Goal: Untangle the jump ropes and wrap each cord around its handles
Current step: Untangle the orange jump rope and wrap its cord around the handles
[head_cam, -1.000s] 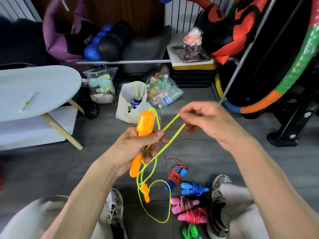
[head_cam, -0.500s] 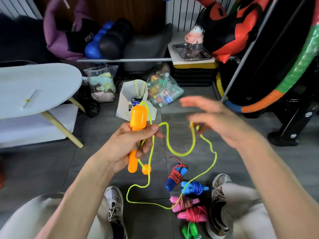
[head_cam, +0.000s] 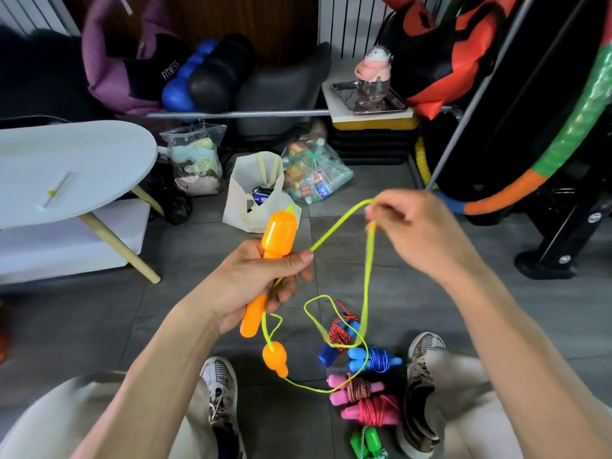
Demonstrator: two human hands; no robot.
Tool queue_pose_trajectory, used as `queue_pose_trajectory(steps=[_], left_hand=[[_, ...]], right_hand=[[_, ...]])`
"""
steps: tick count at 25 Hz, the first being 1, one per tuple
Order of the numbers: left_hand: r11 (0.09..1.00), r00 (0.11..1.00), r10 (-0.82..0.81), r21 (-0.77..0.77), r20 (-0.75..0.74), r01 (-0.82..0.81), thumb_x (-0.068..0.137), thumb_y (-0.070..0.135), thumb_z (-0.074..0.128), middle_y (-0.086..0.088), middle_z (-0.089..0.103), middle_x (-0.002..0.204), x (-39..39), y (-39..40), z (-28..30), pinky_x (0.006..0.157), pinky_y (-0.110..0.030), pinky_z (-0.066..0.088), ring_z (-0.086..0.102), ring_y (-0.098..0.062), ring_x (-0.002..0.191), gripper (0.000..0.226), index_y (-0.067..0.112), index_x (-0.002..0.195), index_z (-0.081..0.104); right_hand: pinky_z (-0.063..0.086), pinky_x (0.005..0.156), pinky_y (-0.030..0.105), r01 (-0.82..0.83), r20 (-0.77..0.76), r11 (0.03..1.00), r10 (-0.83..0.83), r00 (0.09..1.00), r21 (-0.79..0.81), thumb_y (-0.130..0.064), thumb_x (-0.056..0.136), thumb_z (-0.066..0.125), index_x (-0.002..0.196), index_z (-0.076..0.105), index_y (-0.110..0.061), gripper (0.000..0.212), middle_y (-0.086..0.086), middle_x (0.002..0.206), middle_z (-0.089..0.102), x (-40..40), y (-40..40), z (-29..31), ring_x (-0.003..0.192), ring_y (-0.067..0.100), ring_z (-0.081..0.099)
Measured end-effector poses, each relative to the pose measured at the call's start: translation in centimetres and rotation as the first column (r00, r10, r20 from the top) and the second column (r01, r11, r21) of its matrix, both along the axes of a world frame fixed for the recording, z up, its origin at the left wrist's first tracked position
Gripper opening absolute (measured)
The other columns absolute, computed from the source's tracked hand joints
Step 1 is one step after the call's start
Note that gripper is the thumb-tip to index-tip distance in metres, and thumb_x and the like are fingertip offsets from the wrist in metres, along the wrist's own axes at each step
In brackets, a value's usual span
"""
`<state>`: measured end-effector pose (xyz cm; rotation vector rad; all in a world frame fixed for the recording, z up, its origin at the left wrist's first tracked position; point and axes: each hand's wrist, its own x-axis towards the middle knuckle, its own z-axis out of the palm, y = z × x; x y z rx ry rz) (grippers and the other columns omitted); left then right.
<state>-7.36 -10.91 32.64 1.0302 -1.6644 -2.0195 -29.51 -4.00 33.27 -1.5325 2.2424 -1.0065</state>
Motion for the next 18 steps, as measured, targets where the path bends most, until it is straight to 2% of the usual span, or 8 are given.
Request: queue_pose_trajectory(steps=[2, 5, 7, 9, 11, 13, 16, 18], left_hand=[[1.0, 0.999, -0.012, 0.003, 0.032, 0.012, 0.08, 0.027, 0.065, -0.009, 0.045, 0.045, 0.2, -0.1, 0.0, 0.036, -0.019, 0.03, 0.035, -0.015, 0.035, 0.028, 0.0, 0.073, 0.065], [0.999, 1.0, 0.024, 0.038, 0.003, -0.024, 0.078, 0.026, 0.065, -0.007, 0.04, 0.044, 0.5, -0.3, -0.1, 0.037, -0.018, 0.022, 0.029, -0.012, 0.033, 0.025, 0.001, 0.073, 0.065], [0.992, 0.995, 0.087, 0.091, -0.057, -0.082, 0.077, 0.025, 0.063, -0.004, 0.035, 0.041, 0.4, -0.4, -0.1, 0.039, -0.015, 0.018, 0.024, -0.009, 0.03, 0.024, 0.002, 0.073, 0.063], [0.967, 0.971, 0.195, 0.191, -0.14, -0.167, 0.079, 0.025, 0.061, 0.0, 0.031, 0.04, 0.0, -0.5, -0.2, 0.038, -0.013, 0.017, 0.023, -0.006, 0.029, 0.022, 0.003, 0.073, 0.061], [0.924, 0.935, 0.298, 0.304, -0.193, -0.232, 0.081, 0.027, 0.06, 0.004, 0.03, 0.041, -0.4, -0.8, -0.2, 0.035, -0.013, 0.019, 0.023, -0.004, 0.029, 0.021, 0.007, 0.074, 0.06], [0.884, 0.914, 0.357, 0.387, -0.192, -0.263, 0.083, 0.029, 0.06, 0.007, 0.03, 0.041, -0.7, -1.0, -0.2, 0.032, -0.014, 0.021, 0.024, -0.002, 0.029, 0.022, 0.009, 0.076, 0.058], [0.865, 0.902, 0.396, 0.4, -0.172, -0.303, 0.091, 0.029, 0.057, 0.006, 0.037, 0.044, -0.9, -1.1, -0.2, 0.034, -0.016, 0.028, 0.03, -0.004, 0.031, 0.024, 0.008, 0.079, 0.062], [0.899, 0.914, 0.384, 0.28, -0.13, -0.338, 0.093, 0.03, 0.057, -0.002, 0.061, 0.062, -0.8, -1.2, -0.5, 0.052, -0.023, 0.049, 0.057, -0.013, 0.047, 0.026, 0.006, 0.09, 0.069]], right_hand=[[0.042, 0.061, 0.028, 0.261, 0.04, 0.959, -0.258, 0.965, -0.113, -0.03, 0.091, 0.058, 0.083, 0.069, -0.015, 0.019, -0.003, 0.069, 0.068, -2.7, 0.6, 1.0, 0.06, 0.011, 0.057], [0.052, 0.064, 0.032, 0.429, 0.164, 0.903, -0.422, 0.892, -0.01, -0.037, 0.08, 0.069, 0.078, 0.073, -0.021, 0.017, 0.001, 0.071, 0.072, -5.4, 1.2, 1.1, 0.06, 0.015, 0.062], [0.058, 0.076, 0.046, 0.367, 0.229, 0.928, -0.372, 0.9, 0.065, -0.035, 0.071, 0.067, 0.083, 0.066, -0.037, 0.013, -0.005, 0.079, 0.074, -4.8, 0.4, 0.4, 0.073, 0.02, 0.07], [0.058, 0.076, 0.044, 0.214, 0.346, 0.967, -0.249, 0.905, 0.136, -0.03, 0.074, 0.067, 0.091, 0.058, -0.036, 0.02, -0.006, 0.089, 0.074, -1.5, 0.0, -0.2, 0.075, 0.019, 0.071], [0.053, 0.072, 0.037, -0.146, 0.62, 0.965, -0.02, 0.784, 0.216, -0.033, 0.084, 0.07, 0.094, 0.061, -0.028, 0.014, 0.0, 0.096, 0.075, 3.3, 0.2, -0.9, 0.077, 0.016, 0.069], [0.051, 0.075, 0.031, -0.503, 0.754, 0.834, 0.176, 0.633, 0.228, -0.04, 0.088, 0.068, 0.104, 0.065, -0.021, 0.024, -0.002, 0.102, 0.074, 7.7, 0.9, -1.1, 0.09, 0.012, 0.068], [0.046, 0.064, 0.013, -0.505, 0.75, 0.837, 0.195, 0.632, 0.208, -0.026, 0.09, 0.069, 0.102, 0.067, -0.018, 0.013, -0.004, 0.094, 0.074, 8.9, 0.7, -2.6, 0.079, 0.0, 0.065], [0.046, 0.062, 0.018, -0.416, 0.72, 0.888, 0.157, 0.676, 0.198, -0.024, 0.09, 0.069, 0.092, 0.069, -0.021, 0.003, -0.003, 0.087, 0.073, 8.2, 0.4, -2.4, 0.073, 0.003, 0.064]])
